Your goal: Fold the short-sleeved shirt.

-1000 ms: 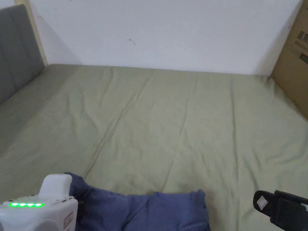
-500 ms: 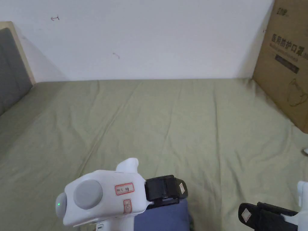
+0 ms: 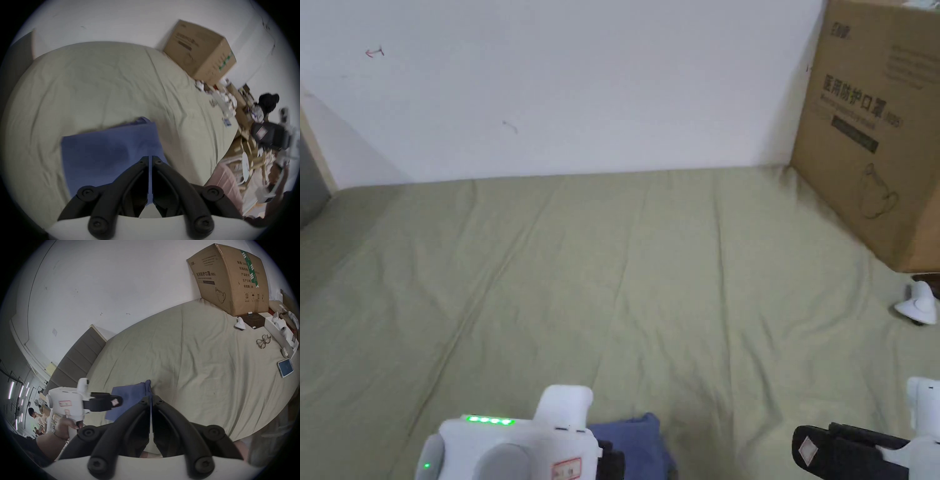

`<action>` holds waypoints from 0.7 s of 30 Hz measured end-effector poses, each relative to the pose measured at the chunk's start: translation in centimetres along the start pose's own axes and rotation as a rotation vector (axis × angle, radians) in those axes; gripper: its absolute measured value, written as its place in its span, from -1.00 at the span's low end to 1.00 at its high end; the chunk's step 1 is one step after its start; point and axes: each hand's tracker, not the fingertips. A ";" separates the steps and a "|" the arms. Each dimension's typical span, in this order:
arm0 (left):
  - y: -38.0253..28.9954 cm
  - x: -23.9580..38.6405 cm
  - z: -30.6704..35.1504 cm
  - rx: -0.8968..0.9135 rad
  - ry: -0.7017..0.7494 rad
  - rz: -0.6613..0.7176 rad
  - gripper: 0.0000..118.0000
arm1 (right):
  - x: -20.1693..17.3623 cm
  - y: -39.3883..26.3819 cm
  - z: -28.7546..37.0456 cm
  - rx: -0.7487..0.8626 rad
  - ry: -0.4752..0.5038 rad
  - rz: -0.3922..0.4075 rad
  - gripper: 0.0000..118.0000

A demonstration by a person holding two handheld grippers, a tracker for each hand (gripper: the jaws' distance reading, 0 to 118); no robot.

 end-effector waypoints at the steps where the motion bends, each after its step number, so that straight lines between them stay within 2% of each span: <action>1: 0.0 0.8 -1.4 -0.029 0.016 -0.024 -0.93 | 0.0 0.0 0.2 -0.001 -0.012 0.008 -0.97; 5: -0.2 2.3 -7.3 -0.133 0.045 -0.050 -0.93 | 0.3 -0.1 1.3 0.013 -0.038 0.013 -0.97; 8: -1.0 1.9 -11.5 -0.220 0.053 -0.141 -0.97 | 0.4 -0.3 1.5 0.014 -0.049 -0.001 -0.97; 11: -0.3 0.4 -10.2 -0.177 -0.053 0.050 -0.95 | 0.2 -0.4 1.7 0.011 -0.045 -0.014 -0.97; 13: 0.0 -0.1 -7.2 -0.091 -0.100 0.088 -0.94 | -0.1 -0.4 2.0 0.016 -0.035 -0.008 -0.97; 17: 0.5 0.4 3.0 0.242 -0.042 -0.037 -0.94 | -1.2 0.6 2.9 0.059 -0.022 0.025 -0.97; 21: 0.1 1.1 13.0 0.578 0.162 -0.190 -0.94 | -3.9 1.9 4.5 0.253 -0.035 0.193 -0.97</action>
